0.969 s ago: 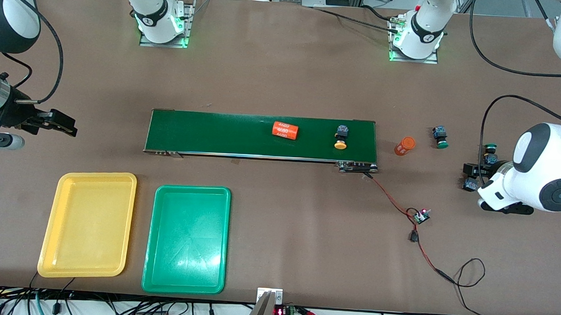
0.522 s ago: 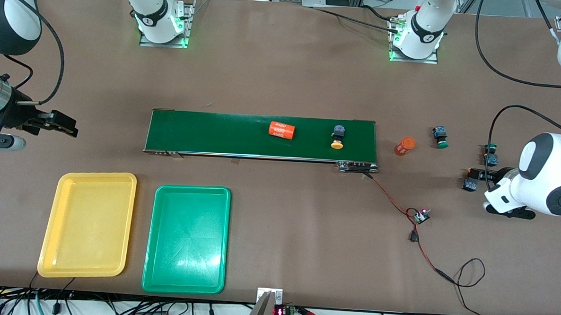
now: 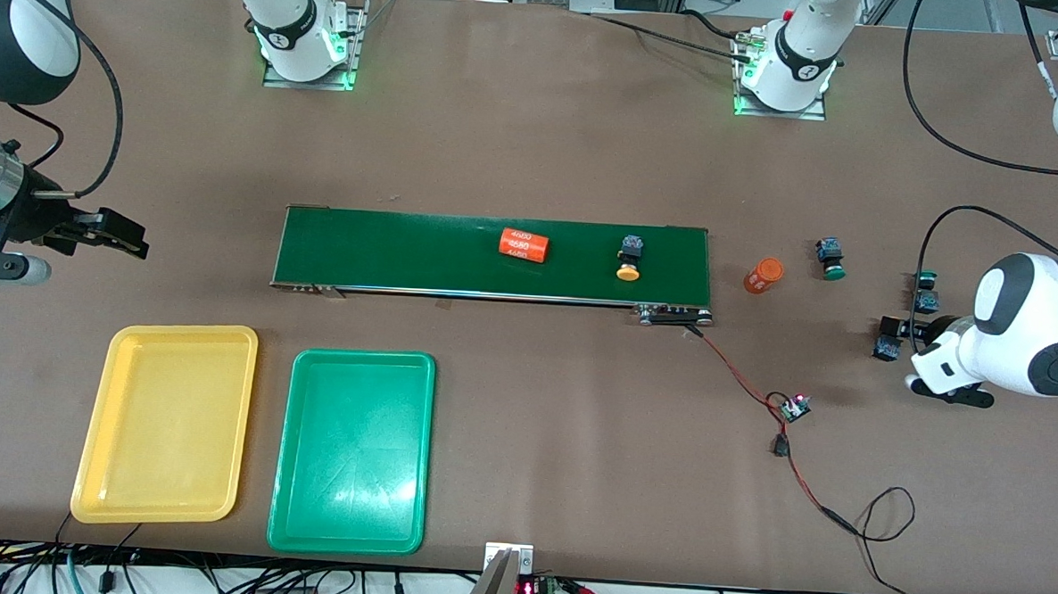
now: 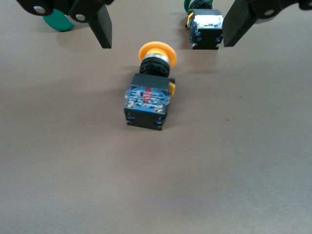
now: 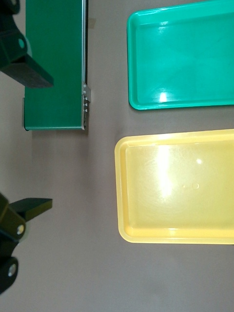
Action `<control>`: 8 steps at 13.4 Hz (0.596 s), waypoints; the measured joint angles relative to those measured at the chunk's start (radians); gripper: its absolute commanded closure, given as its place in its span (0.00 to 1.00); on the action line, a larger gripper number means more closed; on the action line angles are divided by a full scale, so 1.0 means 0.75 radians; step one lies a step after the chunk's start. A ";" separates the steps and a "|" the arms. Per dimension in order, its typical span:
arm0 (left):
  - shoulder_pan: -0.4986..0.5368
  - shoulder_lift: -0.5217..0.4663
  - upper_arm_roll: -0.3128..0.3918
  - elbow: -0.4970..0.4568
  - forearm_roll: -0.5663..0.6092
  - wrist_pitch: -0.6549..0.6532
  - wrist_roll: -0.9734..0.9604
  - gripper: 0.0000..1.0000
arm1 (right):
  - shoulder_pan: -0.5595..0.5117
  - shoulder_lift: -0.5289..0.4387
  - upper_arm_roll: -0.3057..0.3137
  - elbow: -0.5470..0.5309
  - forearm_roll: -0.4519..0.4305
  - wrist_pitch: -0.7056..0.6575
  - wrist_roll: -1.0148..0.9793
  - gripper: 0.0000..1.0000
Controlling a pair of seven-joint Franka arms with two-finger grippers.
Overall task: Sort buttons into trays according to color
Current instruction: 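Grasp the orange-cap button with the left gripper and lift it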
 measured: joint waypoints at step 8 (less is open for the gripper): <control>-0.007 0.058 -0.002 -0.002 0.000 0.036 0.001 0.04 | 0.000 0.007 0.000 0.000 0.000 0.000 0.000 0.00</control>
